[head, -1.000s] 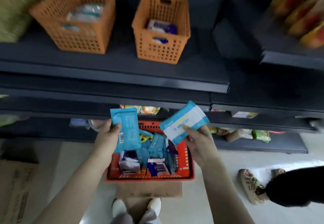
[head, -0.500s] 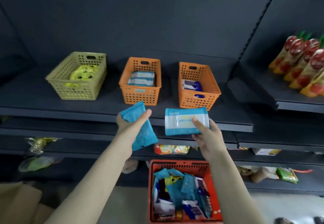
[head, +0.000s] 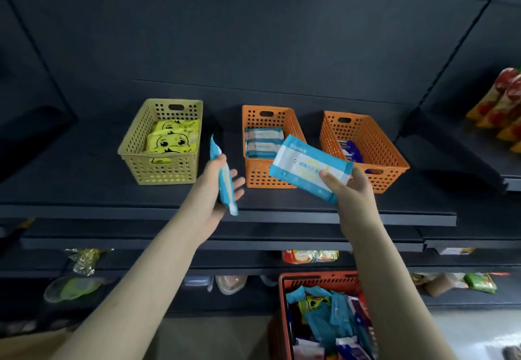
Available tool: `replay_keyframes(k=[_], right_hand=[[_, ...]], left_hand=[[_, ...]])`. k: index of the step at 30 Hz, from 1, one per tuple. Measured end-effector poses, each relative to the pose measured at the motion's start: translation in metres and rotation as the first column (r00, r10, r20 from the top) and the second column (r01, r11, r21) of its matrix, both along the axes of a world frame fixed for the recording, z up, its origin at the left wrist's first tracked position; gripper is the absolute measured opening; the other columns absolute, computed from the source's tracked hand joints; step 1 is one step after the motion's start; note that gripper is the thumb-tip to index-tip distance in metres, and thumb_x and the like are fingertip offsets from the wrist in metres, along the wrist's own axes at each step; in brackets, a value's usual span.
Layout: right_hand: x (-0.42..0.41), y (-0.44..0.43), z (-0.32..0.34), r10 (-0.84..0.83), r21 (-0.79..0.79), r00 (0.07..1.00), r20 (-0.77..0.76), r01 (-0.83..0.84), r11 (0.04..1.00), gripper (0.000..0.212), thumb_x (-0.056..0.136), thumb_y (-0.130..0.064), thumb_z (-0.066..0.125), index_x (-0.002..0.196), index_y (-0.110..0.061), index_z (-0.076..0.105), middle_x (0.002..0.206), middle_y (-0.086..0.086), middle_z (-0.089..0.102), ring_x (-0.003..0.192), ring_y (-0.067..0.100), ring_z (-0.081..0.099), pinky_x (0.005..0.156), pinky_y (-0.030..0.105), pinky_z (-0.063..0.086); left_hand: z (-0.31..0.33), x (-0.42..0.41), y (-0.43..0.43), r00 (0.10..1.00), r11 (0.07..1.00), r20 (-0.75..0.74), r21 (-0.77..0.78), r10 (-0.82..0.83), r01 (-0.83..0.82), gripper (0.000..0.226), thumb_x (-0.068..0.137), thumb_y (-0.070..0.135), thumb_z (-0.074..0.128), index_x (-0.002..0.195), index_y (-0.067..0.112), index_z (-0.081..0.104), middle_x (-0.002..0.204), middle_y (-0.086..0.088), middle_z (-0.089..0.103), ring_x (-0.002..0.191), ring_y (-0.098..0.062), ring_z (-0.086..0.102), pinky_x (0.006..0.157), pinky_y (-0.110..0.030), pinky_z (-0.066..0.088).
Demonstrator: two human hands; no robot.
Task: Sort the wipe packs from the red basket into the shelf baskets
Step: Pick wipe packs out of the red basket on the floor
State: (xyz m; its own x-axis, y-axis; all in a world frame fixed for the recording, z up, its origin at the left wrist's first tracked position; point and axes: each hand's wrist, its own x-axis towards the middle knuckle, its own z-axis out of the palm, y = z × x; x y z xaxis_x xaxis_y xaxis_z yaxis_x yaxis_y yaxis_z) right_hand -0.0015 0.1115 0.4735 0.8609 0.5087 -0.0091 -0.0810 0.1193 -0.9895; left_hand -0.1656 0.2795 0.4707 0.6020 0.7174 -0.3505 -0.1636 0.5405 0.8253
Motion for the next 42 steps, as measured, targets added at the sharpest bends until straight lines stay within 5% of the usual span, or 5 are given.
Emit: replay_keyframes(k=[11, 17, 30, 37, 42], right_hand=[[0.138, 0.145, -0.016, 0.028, -0.274, 0.948, 0.317, 0.064, 0.959, 0.020, 0.086, -0.017, 0.072, 0.102, -0.008, 0.067, 0.099, 0.007, 0.073, 0.092, 0.025, 0.071, 0.082, 0.049, 0.057], [0.199, 0.228, -0.029, 0.204, -0.534, 0.873, 0.443, 0.074, 0.843, 0.023, 0.086, -0.022, 0.071, 0.103, -0.009, 0.066, 0.099, 0.004, 0.071, 0.083, 0.014, 0.063, 0.063, 0.018, 0.044], [0.219, 0.303, -0.060, 0.375, -0.860, 0.910, 0.176, -0.043, 0.509, 0.046, 0.083, -0.026, 0.076, 0.119, -0.007, 0.055, 0.063, -0.002, 0.051, 0.048, 0.009, 0.047, 0.035, 0.018, 0.032], [0.212, 0.304, -0.062, 0.479, -0.899, 0.811, 0.335, 0.123, 0.421, 0.034, 0.084, -0.028, 0.075, 0.108, -0.008, 0.061, 0.096, 0.006, 0.066, 0.073, 0.014, 0.055, 0.063, 0.024, 0.044], [0.201, 0.289, -0.033, 0.411, -0.726, 0.813, 0.413, 0.022, 0.687, 0.024, 0.096, -0.035, 0.056, 0.089, -0.012, 0.060, 0.077, 0.001, 0.063, 0.068, 0.012, 0.059, 0.061, 0.029, 0.046]], left_hand=[[-0.006, 0.110, 0.127, 0.987, 0.989, -0.125, 0.120, 0.100, -0.085, 0.018, 0.102, 0.040, 0.043, 0.106, 0.030, 0.058, 0.100, 0.007, 0.067, 0.092, -0.012, 0.068, 0.072, -0.033, 0.055], [-0.020, 0.153, 0.179, 0.964, 0.950, -0.168, 0.268, 0.207, -0.158, 0.018, 0.103, 0.032, 0.044, 0.115, 0.031, 0.057, 0.109, 0.008, 0.066, 0.092, -0.008, 0.066, 0.064, -0.025, 0.052], [-0.038, 0.182, 0.241, 0.931, 0.911, -0.206, 0.350, 0.301, -0.217, 0.010, 0.100, 0.034, 0.050, 0.091, 0.035, 0.055, 0.097, 0.004, 0.067, 0.082, -0.012, 0.067, 0.062, -0.029, 0.054], [-0.040, 0.180, 0.252, 0.934, 0.944, -0.194, 0.204, 0.299, -0.260, 0.015, 0.094, 0.039, 0.060, 0.094, 0.024, 0.056, 0.096, 0.001, 0.069, 0.080, -0.013, 0.070, 0.060, -0.034, 0.057], [-0.029, 0.178, 0.251, 0.954, 0.959, -0.104, 0.027, 0.283, -0.282, 0.014, 0.092, 0.030, 0.066, 0.094, 0.020, 0.057, 0.092, -0.001, 0.073, 0.079, -0.017, 0.073, 0.059, -0.037, 0.058]])
